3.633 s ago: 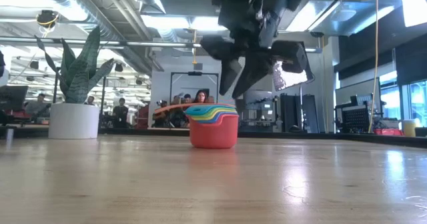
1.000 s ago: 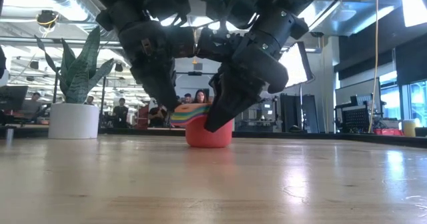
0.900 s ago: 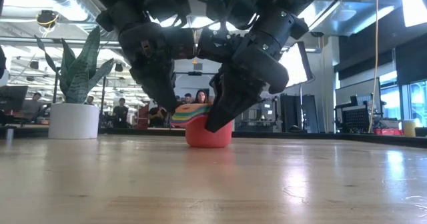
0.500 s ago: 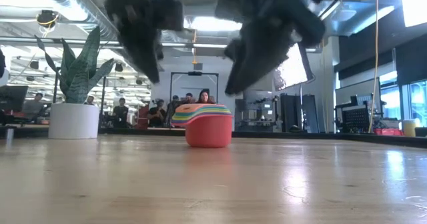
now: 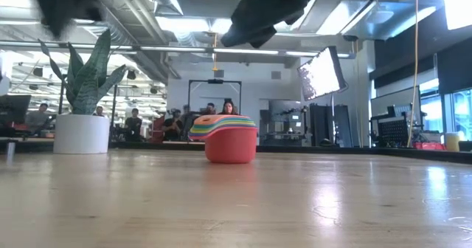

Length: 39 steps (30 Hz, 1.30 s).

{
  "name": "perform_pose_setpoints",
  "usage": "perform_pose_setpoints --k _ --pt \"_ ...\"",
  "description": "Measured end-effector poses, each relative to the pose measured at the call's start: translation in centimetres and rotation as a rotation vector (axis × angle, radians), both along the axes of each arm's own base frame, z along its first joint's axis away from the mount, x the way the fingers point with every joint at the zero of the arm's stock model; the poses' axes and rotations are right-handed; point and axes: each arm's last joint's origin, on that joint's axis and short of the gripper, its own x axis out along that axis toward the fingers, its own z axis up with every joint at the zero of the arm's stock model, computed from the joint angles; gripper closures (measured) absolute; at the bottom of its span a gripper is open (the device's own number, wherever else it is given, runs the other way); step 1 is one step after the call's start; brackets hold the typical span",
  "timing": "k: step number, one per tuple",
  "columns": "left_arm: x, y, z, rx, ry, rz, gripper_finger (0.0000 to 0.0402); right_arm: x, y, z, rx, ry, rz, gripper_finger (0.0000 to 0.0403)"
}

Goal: Nest measuring cups in basket
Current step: Stack the violet measuring cup on top of the orange measuring cup

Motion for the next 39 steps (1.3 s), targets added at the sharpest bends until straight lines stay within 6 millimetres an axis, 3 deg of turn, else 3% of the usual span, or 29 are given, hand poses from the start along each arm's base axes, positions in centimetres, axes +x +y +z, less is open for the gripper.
perform_pose_setpoints --k 10,14,22,29,35,39 --pt "-3.5 -6.1 -2.1 -0.058 0.055 0.087 0.0293 -1.0 0.6 -0.8 -0.027 0.122 -0.020 0.0279" --pt "-4.7 -8.7 -3.0 -0.094 0.046 0.121 0.0285 -1.9 0.5 -1.5 -0.086 0.223 -0.070 0.0279" --pt "-7.3 -13.1 -6.3 0.027 0.137 0.001 0.0284 -2.4 1.3 -1.7 -0.057 0.276 -0.121 0.0279" --pt "-8.7 -13.6 -8.5 0.148 0.131 -0.135 0.0284 -2.8 3.3 -1.6 0.011 0.274 -0.151 0.0279" --pt "-10.0 -12.5 -11.2 0.072 0.139 -0.178 0.0285 -3.7 5.7 -1.6 0.025 0.272 -0.177 0.0279" --pt "-10.8 -11.7 -11.4 0.044 0.131 -0.189 0.0285 -4.3 7.0 -1.6 0.029 0.272 -0.193 0.0279"
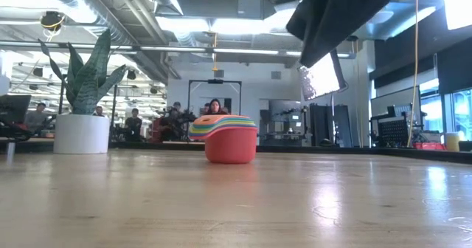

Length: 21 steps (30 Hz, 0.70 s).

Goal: Nest measuring cups in basket
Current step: Stack the violet measuring cup on top of the orange measuring cup

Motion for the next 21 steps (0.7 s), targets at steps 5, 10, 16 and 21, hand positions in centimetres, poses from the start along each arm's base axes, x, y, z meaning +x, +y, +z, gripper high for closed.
perform_pose_setpoints --k 5,10,16,21 --pt "-0.5 0.8 0.6 -0.011 -0.030 -0.007 0.0285 -0.4 0.8 0.0 0.000 -0.001 -0.029 0.0279" --pt "-1.1 1.1 0.1 -0.014 0.041 -0.046 0.0285 -0.6 1.0 0.0 -0.005 -0.007 -0.057 0.0279" --pt "-1.6 1.3 -0.6 -0.018 0.058 -0.087 0.0285 -0.5 1.0 0.0 -0.011 -0.014 -0.090 0.0279" --pt "-1.8 1.7 -1.7 -0.027 0.040 -0.100 0.0285 -0.5 0.9 0.0 -0.007 -0.016 -0.102 0.0279"
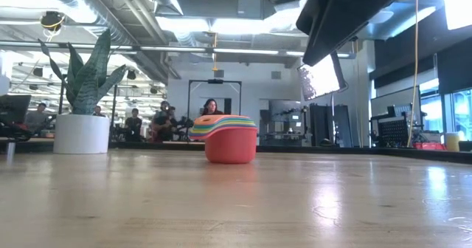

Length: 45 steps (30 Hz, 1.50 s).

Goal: Nest measuring cups in basket
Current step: Stack the violet measuring cup on top of the orange measuring cup

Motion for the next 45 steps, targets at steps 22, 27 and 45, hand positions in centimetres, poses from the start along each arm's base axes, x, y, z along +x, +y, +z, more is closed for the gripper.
perform_pose_setpoints --k 22,27,45 --pt "6.5 3.2 0.4 -0.083 -0.135 -0.101 0.0396 -0.2 -0.4 -0.2 -0.033 0.035 0.009 0.0279" --pt "10.0 4.8 4.3 0.032 -0.234 -0.179 0.0398 0.1 -0.8 -0.2 -0.058 0.004 -0.042 0.0279" --pt "16.1 7.3 11.2 0.421 -0.492 -0.400 0.0398 5.5 -6.7 1.6 0.493 -0.353 -0.160 0.0279"
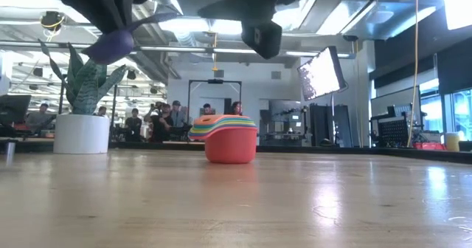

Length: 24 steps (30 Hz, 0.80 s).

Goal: Nest measuring cups in basket
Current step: Stack the violet measuring cup on top of the orange measuring cup

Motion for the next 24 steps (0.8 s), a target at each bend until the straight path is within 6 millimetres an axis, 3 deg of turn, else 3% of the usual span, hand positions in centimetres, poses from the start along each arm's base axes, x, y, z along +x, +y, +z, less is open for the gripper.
perform_pose_setpoints --k 15,24 --pt "2.3 2.2 0.3 0.021 -0.064 -0.077 0.0398 0.5 -1.0 0.1 -0.010 -0.033 -0.062 0.0279" --pt "3.0 2.7 2.1 0.067 -0.112 -0.093 0.0398 1.2 -1.8 -1.0 0.005 -0.005 -0.072 0.0279"
